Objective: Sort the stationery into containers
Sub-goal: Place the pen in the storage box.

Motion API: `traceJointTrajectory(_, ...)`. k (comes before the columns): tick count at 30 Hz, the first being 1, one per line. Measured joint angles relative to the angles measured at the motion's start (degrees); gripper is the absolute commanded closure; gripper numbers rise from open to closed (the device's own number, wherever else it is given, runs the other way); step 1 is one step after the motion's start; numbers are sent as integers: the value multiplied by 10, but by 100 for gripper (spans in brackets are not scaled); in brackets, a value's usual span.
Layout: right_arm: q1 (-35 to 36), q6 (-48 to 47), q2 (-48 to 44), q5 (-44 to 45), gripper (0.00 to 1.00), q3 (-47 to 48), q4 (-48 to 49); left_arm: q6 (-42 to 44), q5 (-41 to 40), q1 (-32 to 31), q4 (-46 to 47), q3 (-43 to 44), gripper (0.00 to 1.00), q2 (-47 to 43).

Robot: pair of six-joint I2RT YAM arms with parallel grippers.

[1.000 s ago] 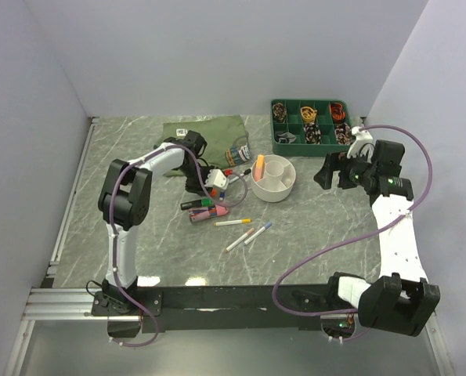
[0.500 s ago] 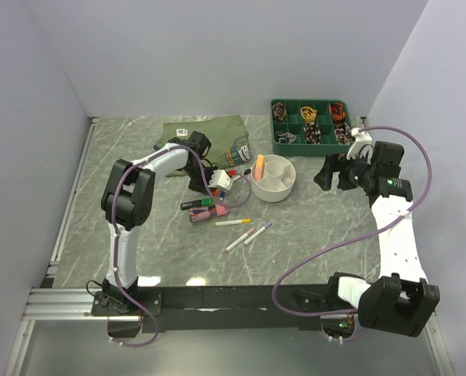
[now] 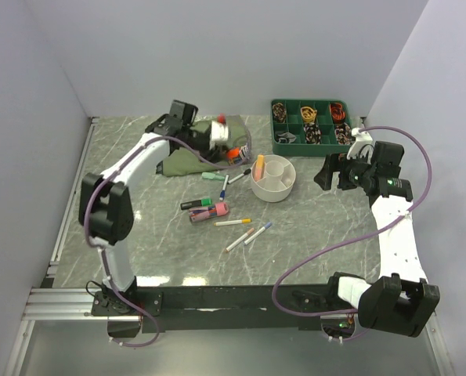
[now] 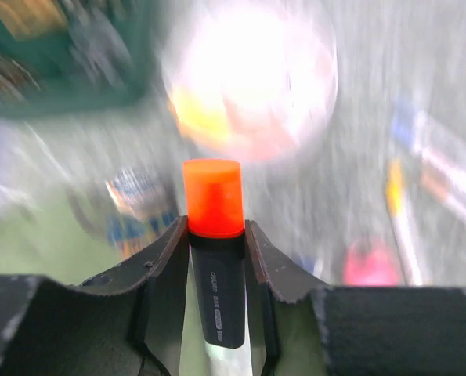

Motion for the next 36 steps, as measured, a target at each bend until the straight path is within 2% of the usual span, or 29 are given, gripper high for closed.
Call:
traceJointTrajectory(1, 0, 0, 0, 0, 0, 0, 0, -67, 24, -3, 64, -11, 99, -18)
traceJointTrajectory(4, 0, 1, 4, 0, 0, 6, -2, -293, 73, -18, 333, -57, 99, -43)
traceJointTrajectory(6, 0, 1, 8, 0, 0, 15, -5, -456, 89, -30, 517, -64, 99, -19)
traceJointTrajectory(9, 0, -1, 11, 0, 0, 29, -7, -646, 89, -43, 712, -59, 99, 42)
traceJointTrajectory(11, 0, -1, 11, 0, 0, 34, -10, -741, 82, -50, 798, -59, 99, 87)
traceJointTrajectory(14, 0, -2, 11, 0, 0, 35, -17, -832, 68, -58, 869, -59, 99, 136)
traceJointTrajectory(17, 0, -6, 11, 0, 0, 38, -33, -878, 61, -69, 911, -70, 99, 150)
traceJointTrajectory(23, 0, -23, 21, 0, 0, 63, -56, -916, 57, -91, 983, -106, 99, 150)
traceJointTrajectory(27, 0, -29, 24, -1, 0, 64, -65, -925, 58, -93, 998, -133, 99, 151)
traceJointTrajectory(36, 0, -29, 26, 0, 0, 64, -68, -927, 58, -79, 1017, -133, 99, 170)
